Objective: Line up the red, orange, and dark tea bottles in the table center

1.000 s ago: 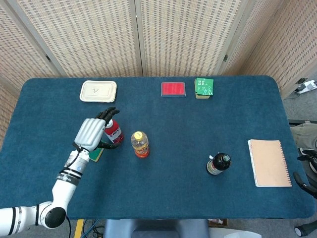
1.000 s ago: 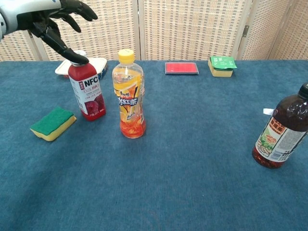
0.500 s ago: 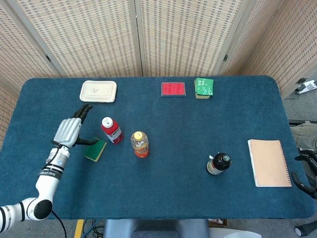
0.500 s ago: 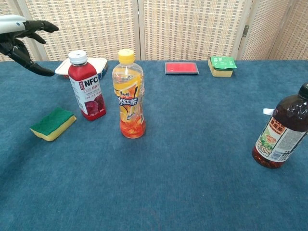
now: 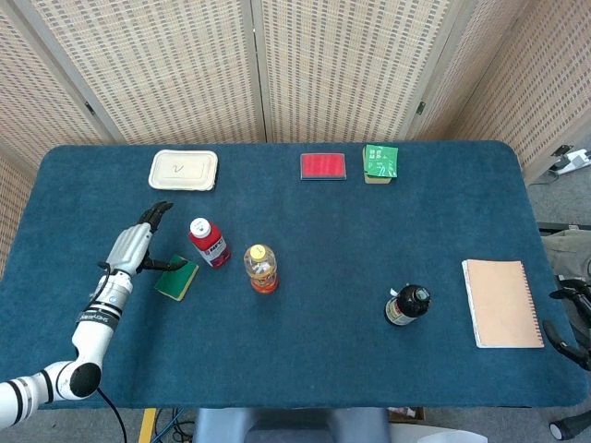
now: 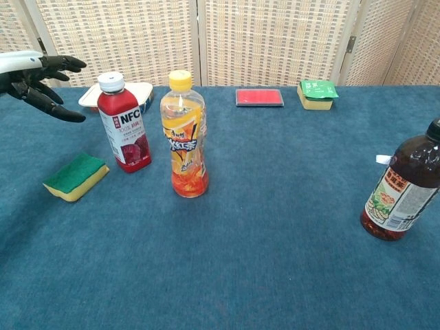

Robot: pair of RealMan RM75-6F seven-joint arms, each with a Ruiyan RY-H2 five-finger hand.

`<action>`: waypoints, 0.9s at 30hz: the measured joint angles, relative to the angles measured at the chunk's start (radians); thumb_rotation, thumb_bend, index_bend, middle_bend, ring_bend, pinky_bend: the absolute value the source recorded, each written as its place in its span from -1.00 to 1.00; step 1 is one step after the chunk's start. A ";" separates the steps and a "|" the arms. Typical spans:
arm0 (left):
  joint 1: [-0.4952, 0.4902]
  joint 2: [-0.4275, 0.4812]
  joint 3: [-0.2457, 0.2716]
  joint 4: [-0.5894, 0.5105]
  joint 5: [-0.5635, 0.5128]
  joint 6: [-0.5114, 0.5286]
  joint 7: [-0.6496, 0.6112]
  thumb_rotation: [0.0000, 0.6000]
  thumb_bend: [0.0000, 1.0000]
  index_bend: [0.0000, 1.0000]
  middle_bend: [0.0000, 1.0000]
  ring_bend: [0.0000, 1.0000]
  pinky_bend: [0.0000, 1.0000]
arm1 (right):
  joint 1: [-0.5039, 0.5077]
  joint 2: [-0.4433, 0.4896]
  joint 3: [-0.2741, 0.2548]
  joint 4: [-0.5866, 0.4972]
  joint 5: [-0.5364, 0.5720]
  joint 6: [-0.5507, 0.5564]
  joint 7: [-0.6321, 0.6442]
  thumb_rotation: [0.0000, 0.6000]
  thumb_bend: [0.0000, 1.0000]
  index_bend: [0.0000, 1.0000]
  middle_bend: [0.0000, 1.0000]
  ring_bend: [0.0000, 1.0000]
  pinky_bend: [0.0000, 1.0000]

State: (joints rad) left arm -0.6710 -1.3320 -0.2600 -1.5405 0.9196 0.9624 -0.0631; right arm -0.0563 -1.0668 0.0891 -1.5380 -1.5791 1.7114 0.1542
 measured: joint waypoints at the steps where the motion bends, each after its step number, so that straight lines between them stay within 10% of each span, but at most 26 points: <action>1: 0.000 -0.011 -0.007 0.015 0.005 -0.009 -0.032 1.00 -0.83 -1.00 -1.00 -1.00 -0.59 | 0.000 0.000 0.000 0.000 0.000 0.000 0.000 1.00 -0.46 -0.17 -0.38 -0.42 -0.09; 10: -0.005 -0.092 -0.060 0.126 0.053 -0.095 -0.230 1.00 -0.83 -1.00 -1.00 -1.00 -0.59 | -0.001 0.002 0.002 0.003 0.005 0.001 0.012 1.00 -0.46 -0.17 -0.38 -0.42 -0.09; 27: -0.049 -0.140 -0.073 0.138 0.056 -0.155 -0.228 1.00 -0.83 -0.88 -1.00 -0.95 -0.59 | -0.001 0.003 0.001 0.004 0.005 -0.001 0.014 1.00 -0.45 -0.17 -0.38 -0.42 -0.09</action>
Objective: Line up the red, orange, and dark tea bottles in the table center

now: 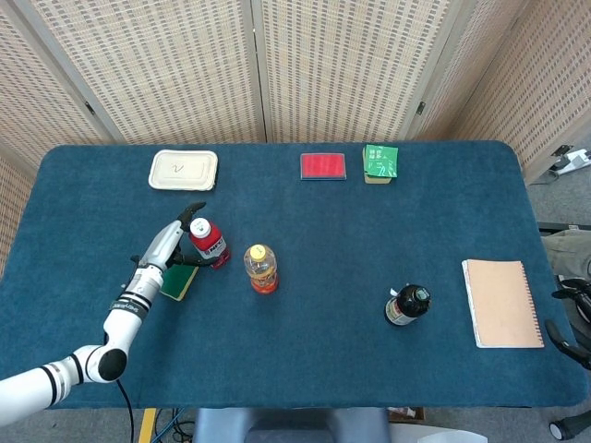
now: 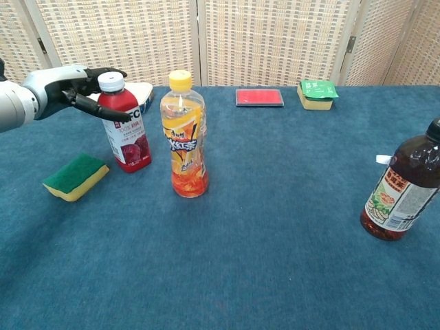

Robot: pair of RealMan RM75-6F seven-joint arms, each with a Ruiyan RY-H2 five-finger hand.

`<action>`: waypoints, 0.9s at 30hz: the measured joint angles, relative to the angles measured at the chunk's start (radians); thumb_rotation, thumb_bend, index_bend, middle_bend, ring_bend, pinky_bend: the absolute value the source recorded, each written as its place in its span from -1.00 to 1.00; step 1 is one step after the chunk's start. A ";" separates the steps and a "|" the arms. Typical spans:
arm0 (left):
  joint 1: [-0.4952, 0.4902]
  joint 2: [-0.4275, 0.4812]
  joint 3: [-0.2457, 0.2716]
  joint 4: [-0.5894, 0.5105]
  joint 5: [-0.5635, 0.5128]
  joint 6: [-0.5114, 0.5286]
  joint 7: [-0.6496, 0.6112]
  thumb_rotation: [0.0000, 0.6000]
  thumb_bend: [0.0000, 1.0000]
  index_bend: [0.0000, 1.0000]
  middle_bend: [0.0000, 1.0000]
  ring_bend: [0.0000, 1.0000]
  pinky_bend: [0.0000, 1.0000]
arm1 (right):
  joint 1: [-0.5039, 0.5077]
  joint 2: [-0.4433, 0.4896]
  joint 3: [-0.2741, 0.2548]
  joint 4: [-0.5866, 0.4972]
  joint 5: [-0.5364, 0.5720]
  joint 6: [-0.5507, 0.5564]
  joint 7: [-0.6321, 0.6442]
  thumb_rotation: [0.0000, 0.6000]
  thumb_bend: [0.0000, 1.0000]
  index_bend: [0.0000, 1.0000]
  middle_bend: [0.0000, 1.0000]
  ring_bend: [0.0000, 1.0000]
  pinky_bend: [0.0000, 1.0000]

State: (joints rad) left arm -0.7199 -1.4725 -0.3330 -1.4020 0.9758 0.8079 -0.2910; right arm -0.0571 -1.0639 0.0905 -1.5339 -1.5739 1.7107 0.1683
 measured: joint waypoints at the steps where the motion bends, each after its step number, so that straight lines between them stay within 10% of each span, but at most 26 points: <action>1: -0.004 -0.004 -0.001 0.001 -0.004 -0.003 0.005 1.00 -0.83 -0.87 -1.00 -0.95 -0.59 | 0.000 0.000 0.000 0.000 0.000 0.001 0.002 1.00 -0.46 -0.17 -0.38 -0.42 -0.09; 17: -0.040 -0.047 0.001 0.039 -0.099 -0.035 0.078 1.00 -0.83 -0.78 -0.93 -0.83 -0.49 | -0.002 0.001 -0.002 0.005 -0.005 0.004 0.014 1.00 -0.45 -0.17 -0.38 -0.42 -0.09; 27: -0.043 -0.064 -0.009 0.045 -0.179 0.021 0.152 1.00 -0.83 -0.39 -0.48 -0.38 -0.18 | 0.000 0.000 -0.002 0.003 -0.004 0.001 0.004 1.00 -0.46 -0.17 -0.38 -0.42 -0.09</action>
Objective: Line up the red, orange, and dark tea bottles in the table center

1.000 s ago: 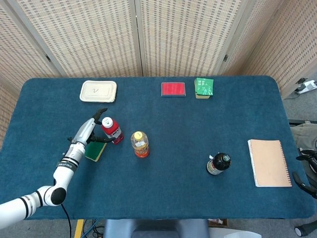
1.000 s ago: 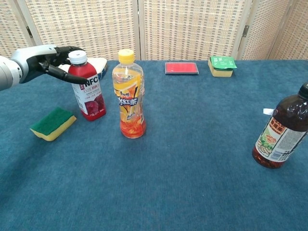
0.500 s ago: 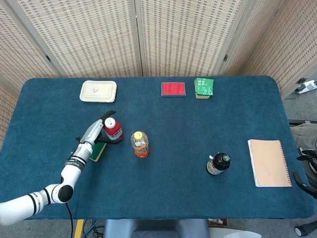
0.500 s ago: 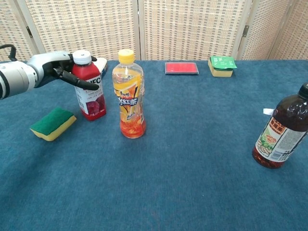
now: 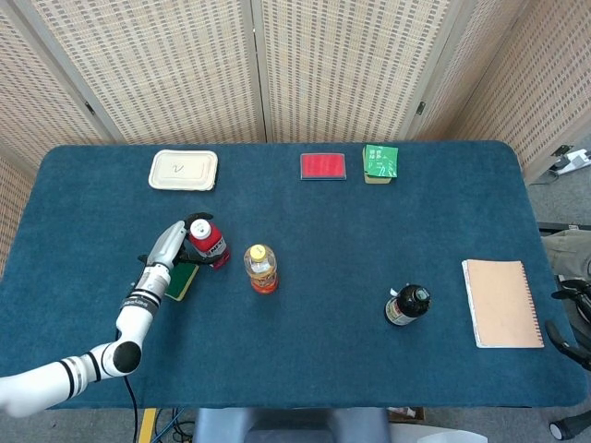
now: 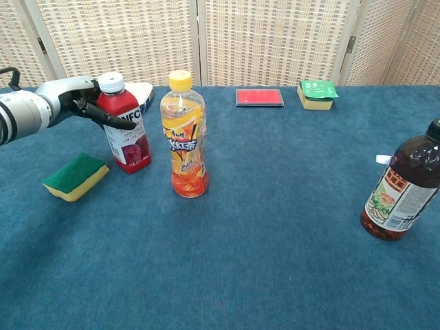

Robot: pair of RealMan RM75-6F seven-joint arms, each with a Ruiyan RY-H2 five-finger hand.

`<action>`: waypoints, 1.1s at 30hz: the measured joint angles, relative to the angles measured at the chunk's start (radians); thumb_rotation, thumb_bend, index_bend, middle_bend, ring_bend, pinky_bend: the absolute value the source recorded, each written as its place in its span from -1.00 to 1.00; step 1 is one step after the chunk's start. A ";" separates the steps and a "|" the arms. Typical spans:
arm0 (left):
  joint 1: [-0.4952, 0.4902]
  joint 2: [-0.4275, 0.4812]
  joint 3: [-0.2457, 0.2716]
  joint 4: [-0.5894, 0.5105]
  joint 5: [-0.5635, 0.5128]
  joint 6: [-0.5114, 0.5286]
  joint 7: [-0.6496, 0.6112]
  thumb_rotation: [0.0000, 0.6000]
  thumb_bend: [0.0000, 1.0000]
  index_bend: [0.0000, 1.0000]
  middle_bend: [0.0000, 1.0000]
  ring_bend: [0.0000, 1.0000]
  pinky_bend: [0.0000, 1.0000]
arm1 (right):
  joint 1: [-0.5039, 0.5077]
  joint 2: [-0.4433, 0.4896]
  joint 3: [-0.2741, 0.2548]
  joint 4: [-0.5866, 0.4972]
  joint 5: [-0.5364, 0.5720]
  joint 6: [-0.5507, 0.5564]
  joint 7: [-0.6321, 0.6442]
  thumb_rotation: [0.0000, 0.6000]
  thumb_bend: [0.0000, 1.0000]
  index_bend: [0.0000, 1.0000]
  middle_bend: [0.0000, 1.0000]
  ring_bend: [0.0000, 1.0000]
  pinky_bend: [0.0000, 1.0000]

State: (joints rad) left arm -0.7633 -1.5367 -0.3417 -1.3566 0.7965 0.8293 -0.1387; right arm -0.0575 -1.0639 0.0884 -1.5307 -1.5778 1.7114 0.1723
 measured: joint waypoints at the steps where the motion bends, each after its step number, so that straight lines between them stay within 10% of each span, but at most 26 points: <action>1: 0.000 -0.003 -0.002 -0.002 -0.005 0.013 0.011 1.00 -0.83 -0.33 -0.43 -0.34 -0.15 | 0.000 0.000 0.000 0.000 0.000 0.000 -0.001 1.00 -0.46 -0.17 -0.38 -0.42 -0.09; 33: 0.052 0.092 -0.001 -0.177 0.075 0.116 0.091 1.00 -0.83 -0.08 -0.18 -0.12 -0.11 | 0.002 0.000 -0.001 -0.001 0.001 -0.004 -0.005 1.00 -0.45 -0.17 -0.38 -0.42 -0.09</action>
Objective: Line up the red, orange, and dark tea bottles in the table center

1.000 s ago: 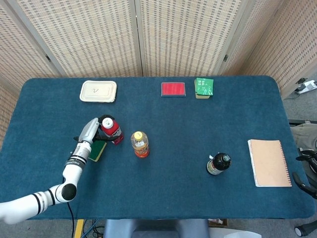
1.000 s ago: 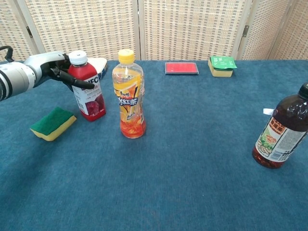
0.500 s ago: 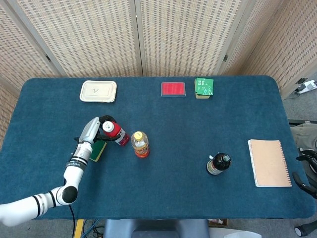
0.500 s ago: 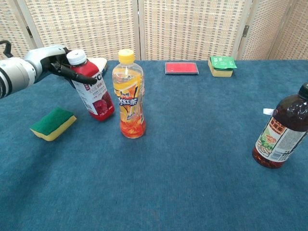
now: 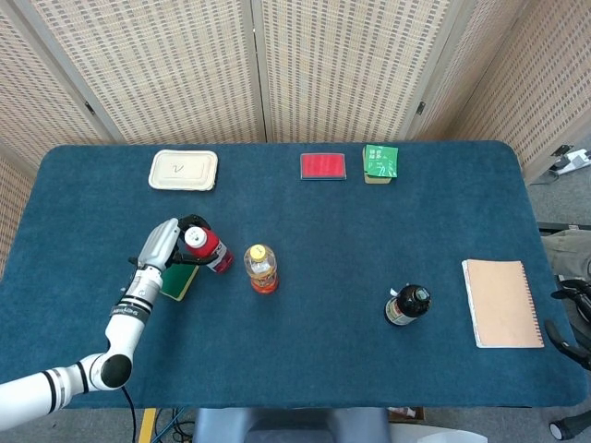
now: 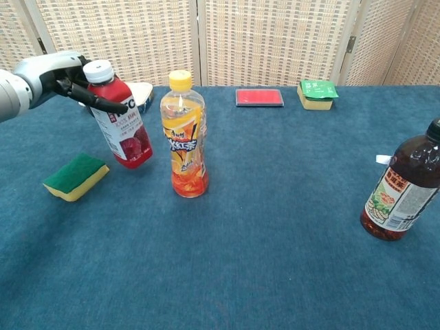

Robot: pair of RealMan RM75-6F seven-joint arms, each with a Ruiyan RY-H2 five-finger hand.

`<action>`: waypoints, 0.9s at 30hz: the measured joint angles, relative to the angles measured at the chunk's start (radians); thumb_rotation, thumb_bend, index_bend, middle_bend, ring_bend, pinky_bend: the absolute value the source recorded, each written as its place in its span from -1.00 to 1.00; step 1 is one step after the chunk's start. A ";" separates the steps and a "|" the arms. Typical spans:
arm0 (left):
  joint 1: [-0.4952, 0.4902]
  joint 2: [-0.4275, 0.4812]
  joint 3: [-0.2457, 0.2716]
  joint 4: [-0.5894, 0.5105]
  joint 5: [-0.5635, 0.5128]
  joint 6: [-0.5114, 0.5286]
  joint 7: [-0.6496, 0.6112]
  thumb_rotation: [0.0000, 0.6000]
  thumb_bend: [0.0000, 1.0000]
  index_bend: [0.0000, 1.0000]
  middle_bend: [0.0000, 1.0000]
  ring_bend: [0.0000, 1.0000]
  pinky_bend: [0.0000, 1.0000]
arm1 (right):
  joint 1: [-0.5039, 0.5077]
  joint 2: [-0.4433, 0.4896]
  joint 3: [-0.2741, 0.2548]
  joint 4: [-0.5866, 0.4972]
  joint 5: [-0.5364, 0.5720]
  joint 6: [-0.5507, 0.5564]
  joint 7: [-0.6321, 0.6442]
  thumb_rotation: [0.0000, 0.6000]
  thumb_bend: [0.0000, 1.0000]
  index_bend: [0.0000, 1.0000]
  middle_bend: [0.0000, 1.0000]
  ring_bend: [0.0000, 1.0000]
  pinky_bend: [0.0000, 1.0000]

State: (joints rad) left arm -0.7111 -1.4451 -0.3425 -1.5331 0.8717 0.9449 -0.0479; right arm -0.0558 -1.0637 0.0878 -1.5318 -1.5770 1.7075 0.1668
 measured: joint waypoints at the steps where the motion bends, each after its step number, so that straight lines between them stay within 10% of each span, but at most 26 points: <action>1: 0.003 0.013 0.005 -0.013 0.004 0.002 0.011 1.00 -0.83 -0.08 -0.18 -0.12 -0.11 | 0.000 0.000 0.000 0.000 0.000 0.000 -0.001 1.00 -0.46 -0.17 -0.38 -0.42 -0.09; 27: 0.017 0.083 0.077 -0.180 0.047 0.065 0.179 1.00 -0.83 -0.08 -0.18 -0.12 -0.11 | 0.003 -0.003 -0.001 -0.004 0.000 -0.006 -0.010 1.00 -0.46 -0.17 -0.38 -0.42 -0.09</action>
State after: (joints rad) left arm -0.6942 -1.3620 -0.2652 -1.7130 0.9188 1.0101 0.1311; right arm -0.0524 -1.0664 0.0863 -1.5353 -1.5771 1.7015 0.1568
